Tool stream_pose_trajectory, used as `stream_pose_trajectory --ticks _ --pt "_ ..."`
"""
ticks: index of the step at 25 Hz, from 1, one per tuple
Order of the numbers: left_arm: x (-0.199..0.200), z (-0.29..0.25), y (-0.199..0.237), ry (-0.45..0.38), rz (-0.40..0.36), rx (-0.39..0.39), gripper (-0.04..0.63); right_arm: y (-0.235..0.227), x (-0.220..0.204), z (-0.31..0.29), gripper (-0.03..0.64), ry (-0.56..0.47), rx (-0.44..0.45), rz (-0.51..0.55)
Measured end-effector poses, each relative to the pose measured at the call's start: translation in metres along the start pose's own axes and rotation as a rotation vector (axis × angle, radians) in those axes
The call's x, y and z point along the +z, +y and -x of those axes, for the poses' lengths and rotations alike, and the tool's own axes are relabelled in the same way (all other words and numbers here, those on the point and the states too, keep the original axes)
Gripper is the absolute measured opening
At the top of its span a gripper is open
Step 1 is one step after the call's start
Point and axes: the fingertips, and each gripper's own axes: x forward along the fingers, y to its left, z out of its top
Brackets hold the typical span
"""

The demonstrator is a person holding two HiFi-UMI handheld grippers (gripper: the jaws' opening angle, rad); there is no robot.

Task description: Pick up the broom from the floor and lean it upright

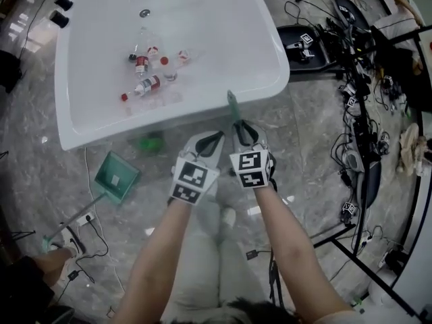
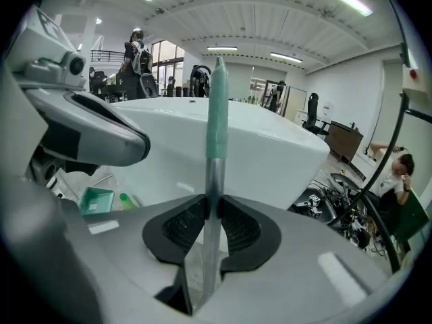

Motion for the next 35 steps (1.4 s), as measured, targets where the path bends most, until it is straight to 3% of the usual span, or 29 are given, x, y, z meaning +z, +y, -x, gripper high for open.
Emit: stream_pose_trajectory --ticks 15,23,35 --pt "-0.002 -0.007 0.008 0.002 0.037 0.001 -0.002 0.004 0.001 -0.008 0.091 -0.005 0.001 0.049" --pt "0.001 -0.007 0.006 0.001 0.032 0.012 -0.002 0.003 -0.002 -0.004 0.137 -0.001 0.037 0.04" --pt "0.027 0.006 -0.025 -0.044 0.012 0.023 0.0 0.007 0.015 0.051 0.058 -0.071 0.107 0.098"
